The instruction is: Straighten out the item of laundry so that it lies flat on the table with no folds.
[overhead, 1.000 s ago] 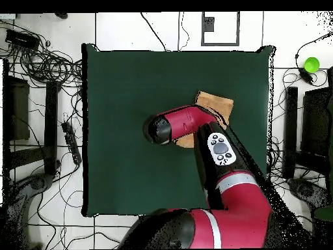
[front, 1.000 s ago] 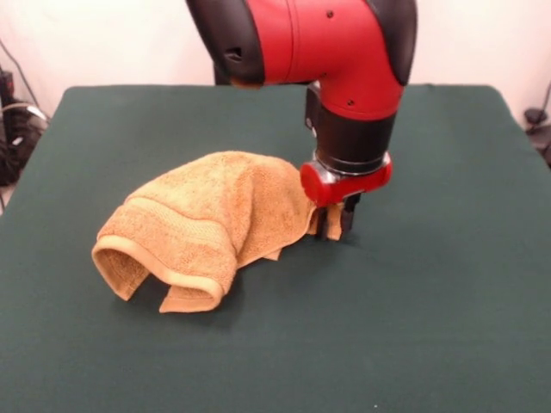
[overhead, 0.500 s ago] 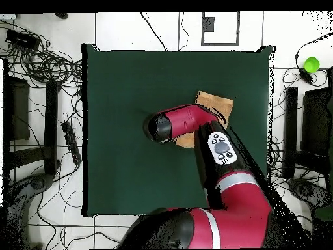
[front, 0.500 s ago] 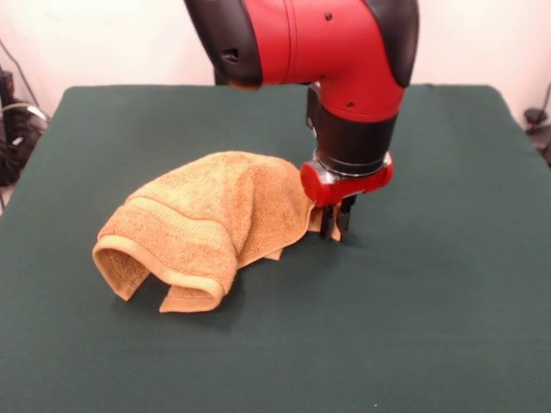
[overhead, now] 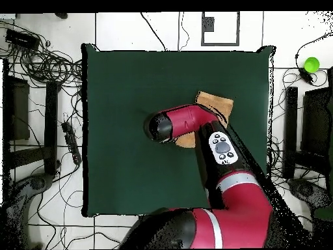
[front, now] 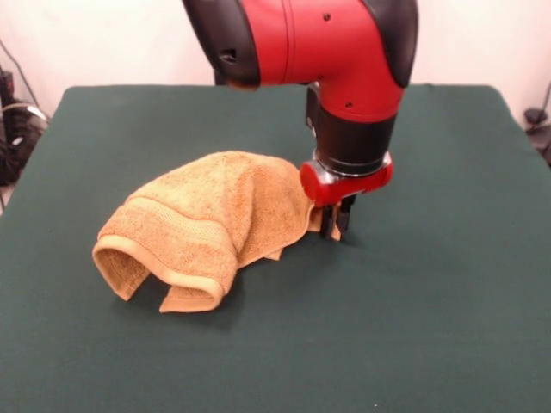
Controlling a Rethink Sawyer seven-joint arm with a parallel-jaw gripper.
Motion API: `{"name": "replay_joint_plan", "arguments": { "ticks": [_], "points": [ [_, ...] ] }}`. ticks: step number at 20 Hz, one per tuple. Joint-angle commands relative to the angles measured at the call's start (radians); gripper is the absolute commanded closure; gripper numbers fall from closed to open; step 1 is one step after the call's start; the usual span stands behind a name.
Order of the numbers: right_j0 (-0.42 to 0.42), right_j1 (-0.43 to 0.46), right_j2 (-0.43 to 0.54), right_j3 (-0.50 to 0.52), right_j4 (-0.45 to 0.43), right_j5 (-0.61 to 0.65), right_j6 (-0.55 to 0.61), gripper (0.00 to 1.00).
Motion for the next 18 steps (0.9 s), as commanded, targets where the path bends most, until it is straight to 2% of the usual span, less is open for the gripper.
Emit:
{"name": "replay_joint_plan", "arguments": {
  "ticks": [1, 4, 6, 12, 18],
  "points": [
    [-0.092, -0.046, 0.162, 0.086, 0.025, -0.155, -0.054, 1.00],
    [-0.185, -0.125, 0.275, 0.176, 0.034, -0.268, -0.057, 1.00],
    [-0.224, -0.151, 0.323, 0.214, 0.036, -0.277, -0.058, 1.00],
    [-0.299, -0.171, 0.416, 0.268, 0.016, -0.291, -0.057, 1.00],
    [-0.333, -0.179, 0.471, 0.287, -0.008, -0.325, -0.043, 1.00]
  ]
}}
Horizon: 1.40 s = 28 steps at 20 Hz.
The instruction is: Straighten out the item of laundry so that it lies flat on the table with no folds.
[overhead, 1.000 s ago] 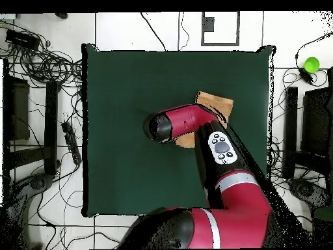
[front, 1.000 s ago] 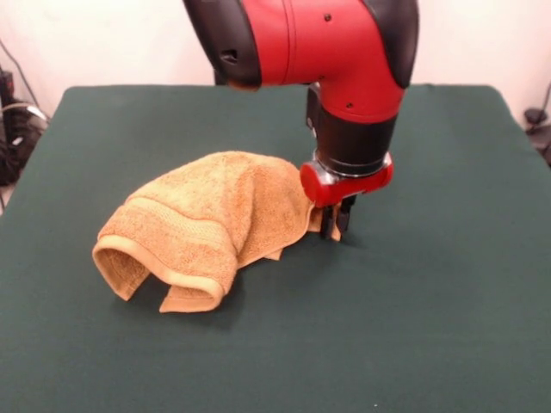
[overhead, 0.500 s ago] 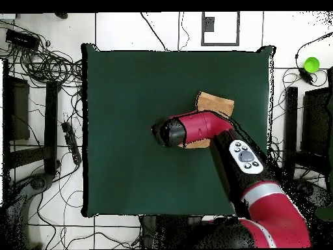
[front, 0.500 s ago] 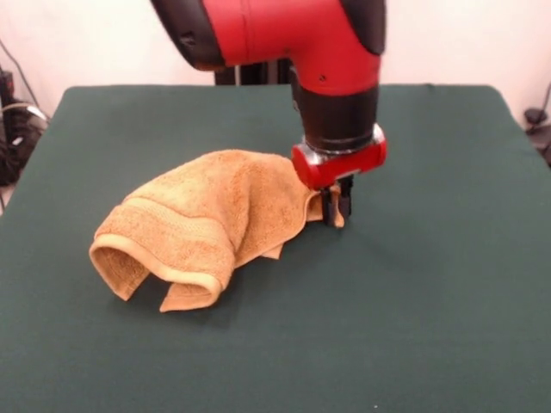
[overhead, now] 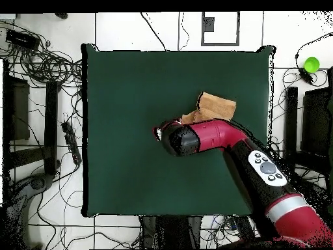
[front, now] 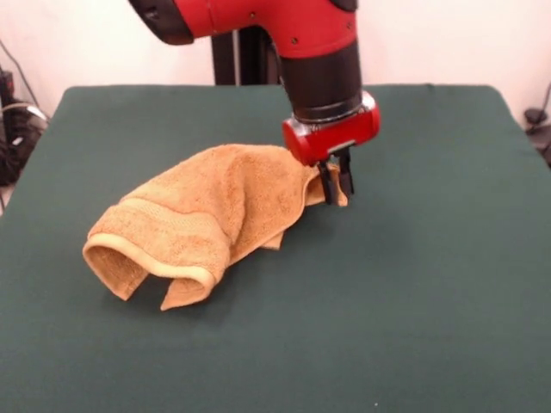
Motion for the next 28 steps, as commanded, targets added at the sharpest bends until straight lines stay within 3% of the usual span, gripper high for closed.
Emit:
{"name": "replay_joint_plan", "arguments": {
  "ticks": [1, 6, 16, 22, 28],
  "points": [
    [-0.027, -0.065, 0.208, 0.010, -0.005, -0.150, -0.049, 1.00],
    [-0.106, -0.114, 0.309, 0.081, -0.010, -0.145, -0.097, 1.00],
    [-0.290, -0.369, 0.470, 0.208, 0.004, -0.113, -0.121, 1.00],
    [-0.399, -0.442, 0.601, 0.237, 0.041, -0.029, -0.184, 1.00],
    [-0.443, -0.456, 0.671, 0.231, 0.050, 0.035, -0.215, 1.00]
  ]
}}
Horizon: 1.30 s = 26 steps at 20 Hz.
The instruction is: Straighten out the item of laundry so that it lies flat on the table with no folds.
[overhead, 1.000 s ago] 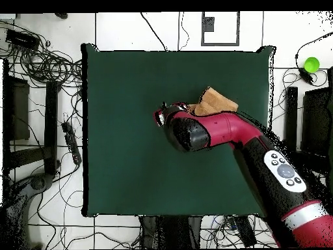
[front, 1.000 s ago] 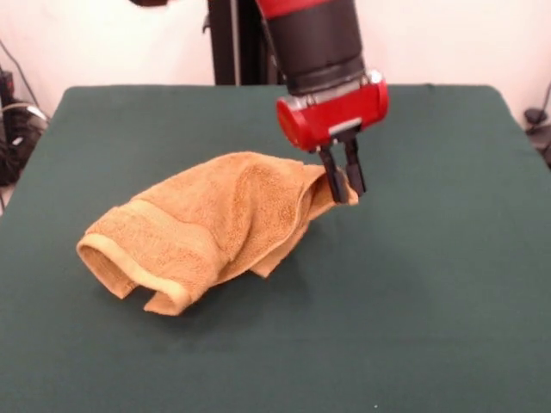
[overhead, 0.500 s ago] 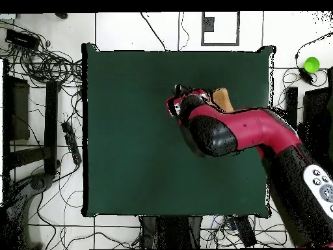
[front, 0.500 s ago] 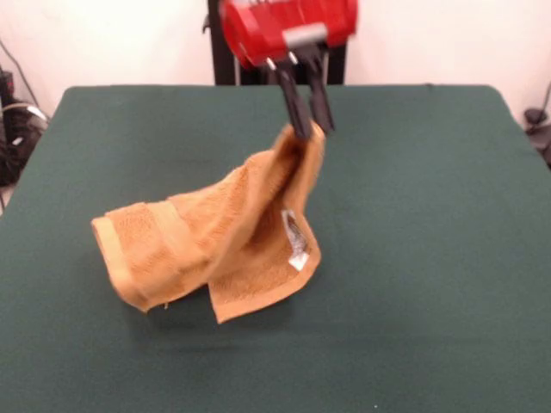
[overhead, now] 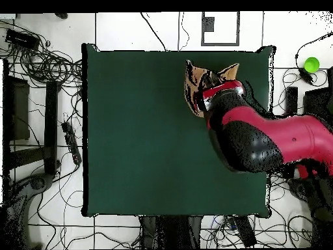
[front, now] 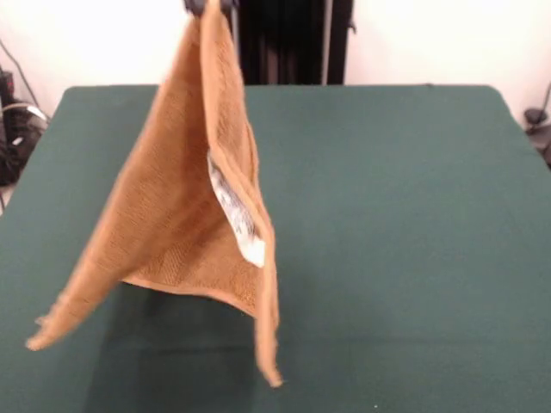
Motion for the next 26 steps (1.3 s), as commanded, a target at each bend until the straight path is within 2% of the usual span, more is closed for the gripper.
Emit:
{"name": "replay_joint_plan", "arguments": {
  "ticks": [1, 11, 16, 22, 26],
  "points": [
    [0.012, -0.044, 0.159, 0.115, 0.027, 0.151, -0.211, 1.00],
    [0.006, -0.045, 0.153, 0.138, -0.071, 0.096, -0.187, 1.00],
    [0.075, -0.052, 0.049, 0.138, -0.160, 0.064, -0.102, 1.00],
    [0.124, -0.088, -0.020, 0.152, -0.288, -0.051, 0.006, 1.00],
    [0.139, -0.092, -0.051, 0.150, -0.340, -0.086, 0.035, 1.00]
  ]
}}
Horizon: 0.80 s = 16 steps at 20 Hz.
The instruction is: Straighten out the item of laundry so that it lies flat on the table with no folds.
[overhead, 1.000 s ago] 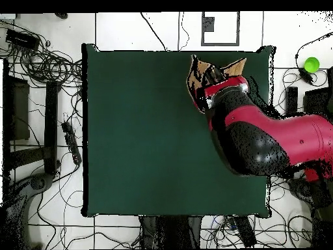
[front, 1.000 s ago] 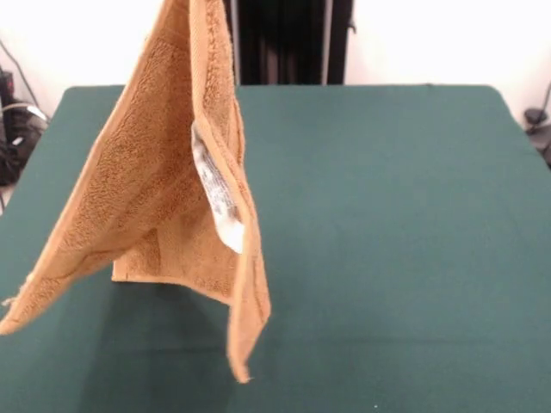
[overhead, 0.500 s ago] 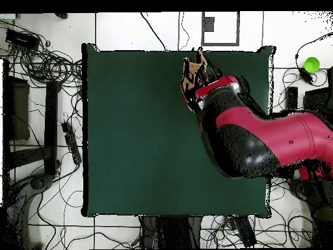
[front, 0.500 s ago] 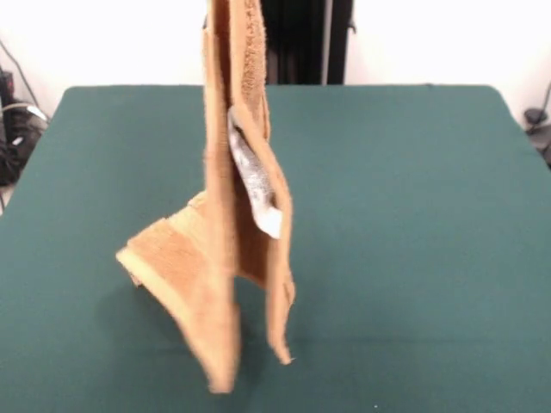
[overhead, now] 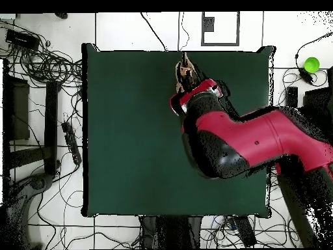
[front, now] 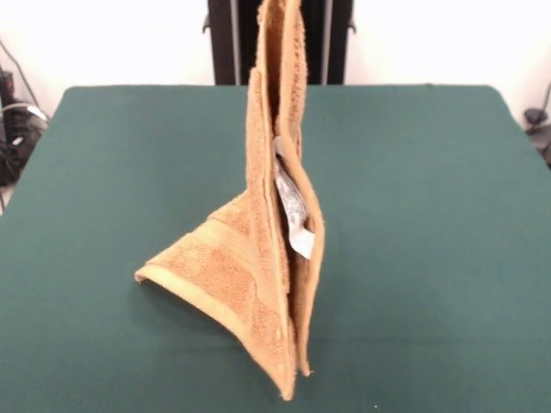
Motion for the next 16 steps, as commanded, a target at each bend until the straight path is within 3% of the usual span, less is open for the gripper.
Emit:
{"name": "replay_joint_plan", "arguments": {
  "ticks": [1, 7, 11, 13, 16],
  "points": [
    [0.069, -0.032, -0.104, 0.122, -0.111, -0.066, 0.034, 1.00],
    [0.032, -0.035, -0.082, 0.143, -0.112, -0.083, 0.018, 1.00],
    [0.054, -0.057, -0.137, 0.169, -0.162, -0.166, 0.082, 1.00],
    [0.098, -0.072, -0.216, 0.186, -0.207, -0.238, 0.133, 1.00],
    [0.237, -0.071, -0.465, 0.183, -0.263, -0.407, 0.176, 1.00]
  ]
}}
